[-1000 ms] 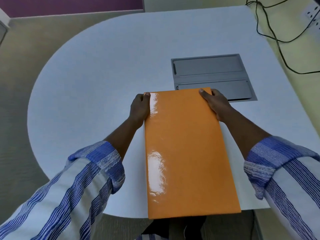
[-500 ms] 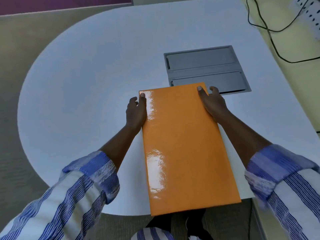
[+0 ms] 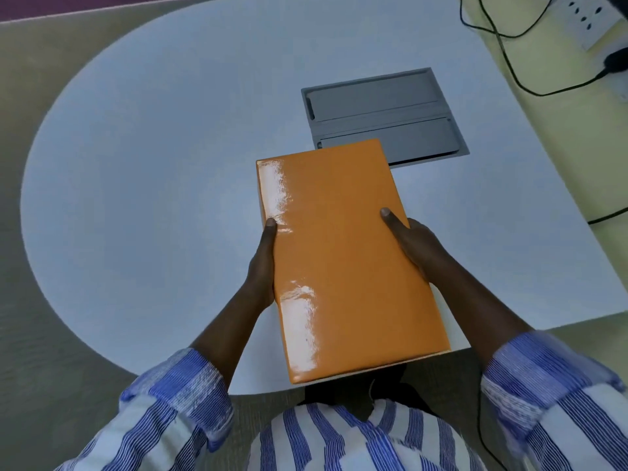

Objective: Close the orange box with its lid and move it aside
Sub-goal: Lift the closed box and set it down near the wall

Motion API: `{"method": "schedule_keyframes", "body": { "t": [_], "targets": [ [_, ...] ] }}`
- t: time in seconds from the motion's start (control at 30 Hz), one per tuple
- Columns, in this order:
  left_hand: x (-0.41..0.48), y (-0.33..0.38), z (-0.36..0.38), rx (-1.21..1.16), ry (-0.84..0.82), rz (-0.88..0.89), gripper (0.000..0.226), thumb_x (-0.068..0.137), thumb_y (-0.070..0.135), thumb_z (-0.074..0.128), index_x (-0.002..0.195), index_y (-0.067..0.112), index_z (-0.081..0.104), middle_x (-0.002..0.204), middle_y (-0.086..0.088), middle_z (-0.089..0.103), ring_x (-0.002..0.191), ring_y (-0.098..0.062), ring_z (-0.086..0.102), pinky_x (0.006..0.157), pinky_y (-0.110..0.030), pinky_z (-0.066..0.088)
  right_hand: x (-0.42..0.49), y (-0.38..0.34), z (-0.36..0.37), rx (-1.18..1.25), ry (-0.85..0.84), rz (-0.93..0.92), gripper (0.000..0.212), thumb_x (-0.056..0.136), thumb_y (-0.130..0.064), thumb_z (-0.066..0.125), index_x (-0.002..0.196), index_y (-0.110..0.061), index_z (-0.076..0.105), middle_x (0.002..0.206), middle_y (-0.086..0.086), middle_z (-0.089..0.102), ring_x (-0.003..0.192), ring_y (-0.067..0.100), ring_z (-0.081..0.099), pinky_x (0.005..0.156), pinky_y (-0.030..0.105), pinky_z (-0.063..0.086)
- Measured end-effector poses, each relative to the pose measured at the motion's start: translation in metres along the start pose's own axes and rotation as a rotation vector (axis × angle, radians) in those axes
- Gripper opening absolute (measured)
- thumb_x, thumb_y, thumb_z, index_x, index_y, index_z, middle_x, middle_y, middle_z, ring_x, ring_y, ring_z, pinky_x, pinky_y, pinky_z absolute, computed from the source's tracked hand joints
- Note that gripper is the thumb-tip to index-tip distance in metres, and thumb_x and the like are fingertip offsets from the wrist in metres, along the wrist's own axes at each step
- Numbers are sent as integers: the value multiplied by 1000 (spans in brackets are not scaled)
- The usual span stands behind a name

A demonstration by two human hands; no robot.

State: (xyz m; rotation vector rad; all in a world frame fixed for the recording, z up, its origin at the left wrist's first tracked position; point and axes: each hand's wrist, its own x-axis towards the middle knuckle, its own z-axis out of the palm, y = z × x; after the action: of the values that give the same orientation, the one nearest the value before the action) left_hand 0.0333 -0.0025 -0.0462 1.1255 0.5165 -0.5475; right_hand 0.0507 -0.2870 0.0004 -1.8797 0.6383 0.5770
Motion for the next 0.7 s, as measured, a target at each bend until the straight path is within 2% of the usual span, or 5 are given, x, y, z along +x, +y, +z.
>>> {"method": "schedule_keyframes", "body": {
  "t": [0.1, 0.2, 0.37, 0.5, 0.7],
  "targets": [
    [1, -1, 6, -28, 1, 15, 74, 87, 77, 51, 144, 31, 54, 135, -15, 67, 121, -42, 66, 102, -64, 50, 1, -2, -8, -10, -10, -18, 93, 57, -100, 49, 119, -33, 60, 110, -5, 71, 96, 19, 69, 90, 45, 57],
    [1, -6, 25, -41, -14, 25, 75, 87, 78, 50, 146, 31, 52, 138, -15, 65, 122, -41, 66, 101, -64, 50, 5, -3, -28, -14, -23, -16, 100, 54, -100, 51, 124, -30, 61, 108, -5, 71, 96, 20, 69, 89, 44, 57],
    [11, -13, 95, -29, -17, 65, 71, 92, 74, 44, 148, 30, 48, 140, -15, 63, 126, -42, 62, 106, -66, 45, 15, 0, -97, -28, -4, -50, 90, 57, -99, 52, 118, -33, 60, 110, -3, 71, 96, 21, 69, 88, 44, 57],
    [30, -24, 166, -17, -50, 71, 69, 93, 73, 42, 148, 30, 49, 136, -13, 67, 122, -39, 66, 101, -62, 51, 27, 11, -169, -39, 44, -64, 101, 60, -97, 52, 133, -27, 58, 113, -3, 69, 99, 21, 68, 90, 44, 56],
    [55, -49, 256, 6, -82, 45, 73, 91, 76, 40, 148, 31, 47, 132, -10, 70, 112, -31, 72, 86, -50, 62, 46, 37, -256, -34, 93, -39, 110, 62, -95, 54, 144, -22, 50, 130, 2, 64, 105, 23, 65, 95, 44, 54]
  ]
}}
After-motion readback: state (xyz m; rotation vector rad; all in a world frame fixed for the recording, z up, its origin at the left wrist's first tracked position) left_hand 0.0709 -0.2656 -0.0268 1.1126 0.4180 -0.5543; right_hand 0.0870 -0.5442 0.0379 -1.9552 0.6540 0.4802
